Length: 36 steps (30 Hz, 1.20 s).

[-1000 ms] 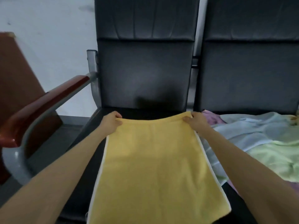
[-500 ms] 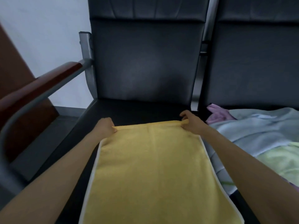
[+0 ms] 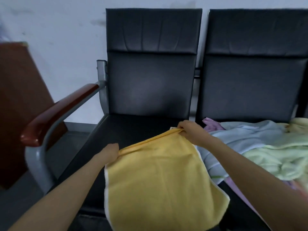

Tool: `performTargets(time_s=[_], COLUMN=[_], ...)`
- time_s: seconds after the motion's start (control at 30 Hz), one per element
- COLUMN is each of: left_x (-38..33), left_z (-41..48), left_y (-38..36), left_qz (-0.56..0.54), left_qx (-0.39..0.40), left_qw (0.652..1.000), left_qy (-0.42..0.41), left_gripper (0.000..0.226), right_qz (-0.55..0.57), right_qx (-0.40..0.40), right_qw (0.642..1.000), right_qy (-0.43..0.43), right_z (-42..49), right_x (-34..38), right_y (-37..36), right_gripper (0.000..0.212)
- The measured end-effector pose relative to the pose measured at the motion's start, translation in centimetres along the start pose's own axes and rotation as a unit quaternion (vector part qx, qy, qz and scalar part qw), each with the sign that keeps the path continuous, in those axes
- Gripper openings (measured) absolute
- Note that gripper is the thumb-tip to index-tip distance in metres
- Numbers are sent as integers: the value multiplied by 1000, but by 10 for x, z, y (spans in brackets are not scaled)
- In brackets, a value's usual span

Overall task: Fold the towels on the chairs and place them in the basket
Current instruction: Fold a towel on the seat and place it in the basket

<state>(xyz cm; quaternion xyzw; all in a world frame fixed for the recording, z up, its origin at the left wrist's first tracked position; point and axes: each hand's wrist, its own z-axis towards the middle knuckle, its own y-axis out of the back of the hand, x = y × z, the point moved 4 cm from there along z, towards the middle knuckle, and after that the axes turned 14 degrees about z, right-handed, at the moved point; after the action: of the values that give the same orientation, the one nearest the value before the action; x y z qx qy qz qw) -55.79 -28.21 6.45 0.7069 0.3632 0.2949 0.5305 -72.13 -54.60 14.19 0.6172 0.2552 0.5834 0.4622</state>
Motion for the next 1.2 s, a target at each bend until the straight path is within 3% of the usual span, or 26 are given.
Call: performTargets(time_s=[0.17,0.27,0.43,0.63,0.77,1.03,1.13,1.2], left_x=[13,22,24,9,-3,-11,-14,-16], left_z=[-70,-114,-185,-259,-292,-270,-244,-228], left_y=[32,69,124,181,208,205,197,202], left_qz=[-95,-154,-173,-267,-238,-61,-2,-28], left_qx=[-80,-143,-210,-315,-335,-279,-272,-310], left_qw=[992,978,962,910,909,956,961,950], left_qy=[7,9,-16,-44,-69,-71,-45,-15], left_gripper=[6,3,11,19,18,22,17,10], right_qz=[-13,-21,-48,-97,-177,-205,-139,-5], right_qx=[-4,-12,-50,-103,-99,-27,-68,-139], right_qw=[999,999,997,990,979,978,985,986], right_qy=[-33,-40,-20,-28,-28,-37,-70,-94], right_z=[-55,-90,-153,-219,-251,-245,-221,-198], right_x=[44,72,121,154,165,143,118,104], right_y=[55,90,149,209,227,208,195,193], right_gripper=[5,19,16,31,33,27,25,23])
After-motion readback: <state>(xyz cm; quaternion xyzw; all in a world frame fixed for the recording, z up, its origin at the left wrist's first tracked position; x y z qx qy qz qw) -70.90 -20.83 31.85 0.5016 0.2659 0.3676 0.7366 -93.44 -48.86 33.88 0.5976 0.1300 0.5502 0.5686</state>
